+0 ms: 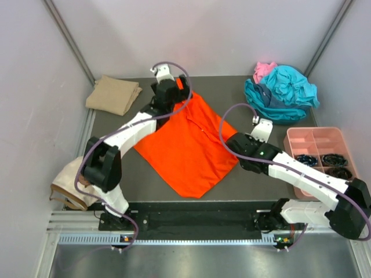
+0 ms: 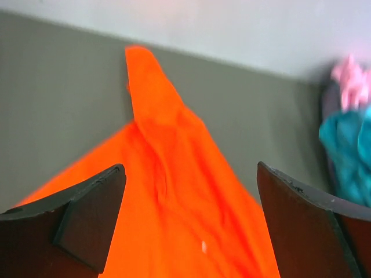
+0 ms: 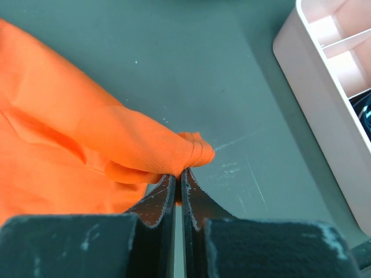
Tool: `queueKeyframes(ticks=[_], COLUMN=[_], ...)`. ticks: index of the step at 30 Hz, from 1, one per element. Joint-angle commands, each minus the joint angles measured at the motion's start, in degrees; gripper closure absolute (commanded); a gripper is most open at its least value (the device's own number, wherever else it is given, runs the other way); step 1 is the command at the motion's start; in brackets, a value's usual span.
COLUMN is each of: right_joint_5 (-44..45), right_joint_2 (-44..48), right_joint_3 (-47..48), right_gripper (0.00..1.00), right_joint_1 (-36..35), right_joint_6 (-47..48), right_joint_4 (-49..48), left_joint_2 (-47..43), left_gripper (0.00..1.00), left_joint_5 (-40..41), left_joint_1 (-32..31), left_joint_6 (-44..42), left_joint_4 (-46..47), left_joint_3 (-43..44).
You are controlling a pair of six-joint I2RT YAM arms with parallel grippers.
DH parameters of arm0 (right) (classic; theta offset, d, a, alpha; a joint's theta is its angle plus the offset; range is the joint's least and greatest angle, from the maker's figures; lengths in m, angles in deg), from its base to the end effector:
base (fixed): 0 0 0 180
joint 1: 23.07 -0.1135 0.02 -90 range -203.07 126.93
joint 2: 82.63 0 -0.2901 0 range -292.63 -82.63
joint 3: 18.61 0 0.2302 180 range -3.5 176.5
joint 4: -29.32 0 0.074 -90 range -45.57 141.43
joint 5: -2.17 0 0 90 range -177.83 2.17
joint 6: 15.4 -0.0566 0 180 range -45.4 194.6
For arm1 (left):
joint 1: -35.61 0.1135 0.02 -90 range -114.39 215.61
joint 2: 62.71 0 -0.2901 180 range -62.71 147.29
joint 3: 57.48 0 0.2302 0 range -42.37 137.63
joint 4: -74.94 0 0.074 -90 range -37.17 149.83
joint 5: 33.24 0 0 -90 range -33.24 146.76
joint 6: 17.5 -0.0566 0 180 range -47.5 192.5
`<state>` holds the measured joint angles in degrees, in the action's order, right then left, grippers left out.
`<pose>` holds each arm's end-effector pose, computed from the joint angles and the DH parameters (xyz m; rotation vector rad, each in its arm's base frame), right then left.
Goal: Fold and stack the t-shirts
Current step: Flatten out the tshirt
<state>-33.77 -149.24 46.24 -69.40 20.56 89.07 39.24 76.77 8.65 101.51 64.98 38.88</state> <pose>0.1616 0.1029 0.2785 0.4141 2.0845 -0.2775 0.3936 -0.1785 0.3408 -0.2772 1.8199 -0.3662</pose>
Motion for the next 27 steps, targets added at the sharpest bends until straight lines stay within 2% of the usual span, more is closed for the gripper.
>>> queueKeyframes(ticks=[1,6,10,13,17,27], right_joint_5=[-0.7,-1.9,-3.9,-4.3,-4.7,-6.1], right_joint_2=[3.5,4.3,4.2,4.0,3.9,3.5], right_joint_3=[-1.2,-1.6,-2.1,-2.2,-2.4,-3.0], right_gripper=[1.0,1.0,1.0,1.0,1.0,1.0], right_joint_1=[0.6,0.7,0.7,0.7,0.7,0.7], right_joint_6=[3.0,4.6,5.6,6.1,7.0,7.7], right_joint_4=[-4.3,-5.4,-6.7,-7.0,-7.7,-8.4], left_joint_2=[-4.9,-5.8,-5.3,-5.1,-3.2,1.2], left_gripper=[0.01,0.01,0.02,0.06,0.11,0.11], left_joint_5=[5.1,10.0,7.6,6.4,6.4,3.1], left_joint_1=[-1.6,-0.5,5.2,8.1,8.8,8.9], left_joint_6=[0.8,3.2,2.5,1.6,0.3,1.9], left_joint_4=[-4.9,-11.9,-13.1,-13.1,-13.7,-19.1], left_joint_3=[-12.2,-16.5,-17.5,-18.0,-17.2,-15.9])
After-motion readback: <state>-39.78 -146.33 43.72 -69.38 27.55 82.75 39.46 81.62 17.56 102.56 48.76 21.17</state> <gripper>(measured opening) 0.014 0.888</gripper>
